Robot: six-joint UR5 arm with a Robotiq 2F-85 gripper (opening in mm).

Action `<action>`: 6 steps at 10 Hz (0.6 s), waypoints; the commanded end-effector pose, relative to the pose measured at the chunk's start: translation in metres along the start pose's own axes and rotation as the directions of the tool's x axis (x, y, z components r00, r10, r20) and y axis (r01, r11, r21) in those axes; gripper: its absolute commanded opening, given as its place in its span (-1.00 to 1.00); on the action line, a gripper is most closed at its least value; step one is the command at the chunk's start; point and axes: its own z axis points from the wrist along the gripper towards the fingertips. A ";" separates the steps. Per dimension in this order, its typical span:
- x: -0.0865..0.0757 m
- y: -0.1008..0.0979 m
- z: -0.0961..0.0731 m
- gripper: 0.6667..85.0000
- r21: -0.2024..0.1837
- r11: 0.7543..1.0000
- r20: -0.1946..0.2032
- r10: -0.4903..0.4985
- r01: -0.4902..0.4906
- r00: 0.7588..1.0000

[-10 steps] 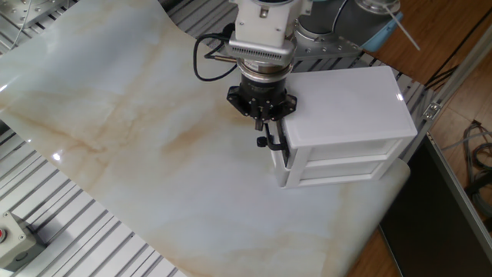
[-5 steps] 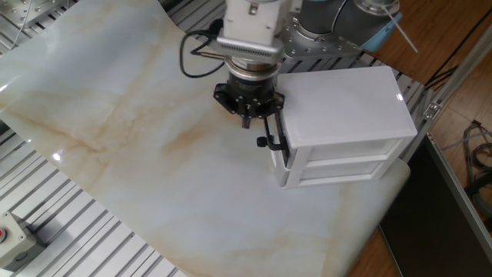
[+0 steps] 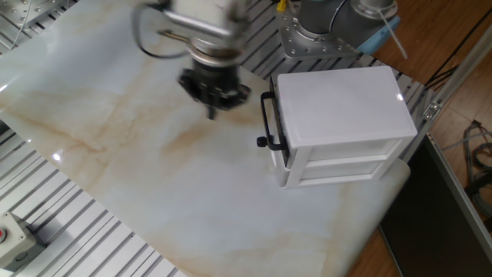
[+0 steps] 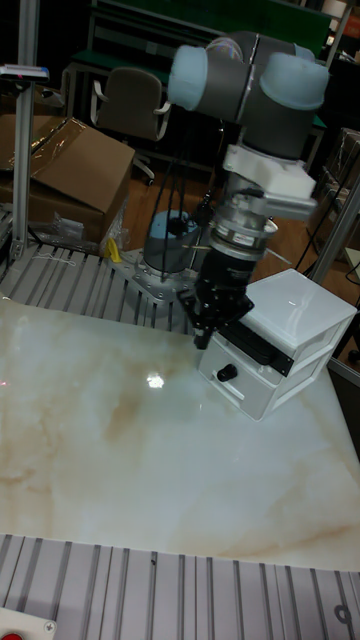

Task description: Put things in the drawer

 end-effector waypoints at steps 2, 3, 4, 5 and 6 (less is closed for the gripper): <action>-0.003 -0.062 -0.020 -0.99 -0.029 0.977 0.025 0.212 -0.211 0.977; -0.003 -0.065 -0.018 -0.99 -0.029 0.966 0.022 0.256 -0.256 0.966; -0.005 -0.063 -0.014 -0.99 -0.053 0.954 0.025 0.296 -0.295 0.955; -0.009 -0.066 -0.010 -0.99 -0.060 0.945 0.037 0.325 -0.323 0.945; -0.008 -0.069 -0.006 -0.99 -0.061 0.940 0.032 0.338 -0.336 0.941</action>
